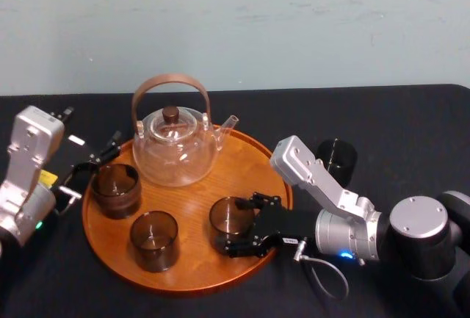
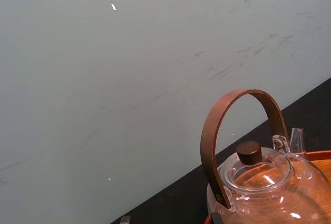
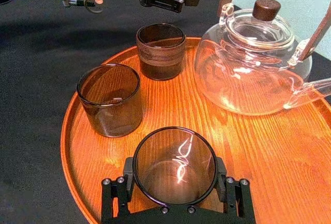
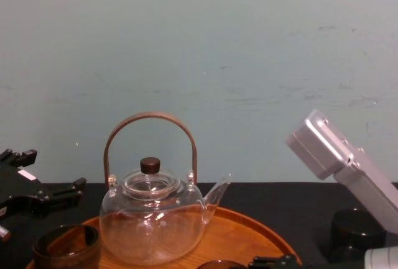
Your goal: Pick up the glass from the table and place it on the tray.
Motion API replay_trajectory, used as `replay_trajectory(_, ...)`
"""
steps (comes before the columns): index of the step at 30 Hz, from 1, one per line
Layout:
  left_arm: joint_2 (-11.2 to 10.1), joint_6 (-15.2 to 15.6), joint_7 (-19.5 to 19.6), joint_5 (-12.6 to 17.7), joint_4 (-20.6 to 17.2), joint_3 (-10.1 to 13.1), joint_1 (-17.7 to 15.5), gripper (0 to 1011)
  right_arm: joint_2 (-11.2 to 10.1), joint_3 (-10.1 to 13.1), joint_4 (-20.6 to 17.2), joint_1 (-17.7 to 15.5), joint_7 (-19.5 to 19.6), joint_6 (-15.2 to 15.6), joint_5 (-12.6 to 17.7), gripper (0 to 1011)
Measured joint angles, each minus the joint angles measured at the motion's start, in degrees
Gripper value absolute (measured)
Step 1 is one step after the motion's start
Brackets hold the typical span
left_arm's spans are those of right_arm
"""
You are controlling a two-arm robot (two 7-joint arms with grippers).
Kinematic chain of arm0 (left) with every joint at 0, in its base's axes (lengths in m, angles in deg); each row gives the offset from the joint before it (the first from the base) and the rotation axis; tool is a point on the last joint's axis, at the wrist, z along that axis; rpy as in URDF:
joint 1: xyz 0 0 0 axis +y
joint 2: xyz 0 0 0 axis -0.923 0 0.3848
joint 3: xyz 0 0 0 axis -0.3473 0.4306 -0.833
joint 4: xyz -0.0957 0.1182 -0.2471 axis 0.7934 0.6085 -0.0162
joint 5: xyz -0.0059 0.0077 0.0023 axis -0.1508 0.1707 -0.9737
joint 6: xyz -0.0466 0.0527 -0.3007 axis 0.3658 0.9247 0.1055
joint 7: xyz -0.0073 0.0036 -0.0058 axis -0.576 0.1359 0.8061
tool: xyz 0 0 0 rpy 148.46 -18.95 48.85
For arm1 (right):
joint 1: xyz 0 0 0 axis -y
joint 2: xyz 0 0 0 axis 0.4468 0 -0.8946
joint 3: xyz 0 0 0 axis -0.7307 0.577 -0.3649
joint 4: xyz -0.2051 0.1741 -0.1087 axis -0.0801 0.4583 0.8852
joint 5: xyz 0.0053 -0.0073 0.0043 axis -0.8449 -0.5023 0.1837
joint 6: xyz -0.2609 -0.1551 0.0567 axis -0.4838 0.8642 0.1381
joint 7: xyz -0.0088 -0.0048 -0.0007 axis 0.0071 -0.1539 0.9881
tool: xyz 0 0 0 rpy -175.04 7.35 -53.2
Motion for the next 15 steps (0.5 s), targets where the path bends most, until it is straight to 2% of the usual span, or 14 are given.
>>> replay_trajectory(3, 0.00, 0.00, 0.00, 0.00, 0.00, 0.00, 0.00, 1001, -0.03, 0.00, 0.00, 0.01, -0.01, 0.07, -0.01, 918)
replay_trajectory(7, 0.00, 0.00, 0.00, 0.00, 0.00, 0.00, 0.00, 1001, -0.03, 0.01, 0.00, 0.01, -0.02, 0.11, 0.04, 1002)
replay_trajectory(15, 0.00, 0.00, 0.00, 0.00, 0.00, 0.00, 0.00, 1001, -0.03, 0.01, -0.02, 0.04, -0.05, 0.15, 0.14, 1002)
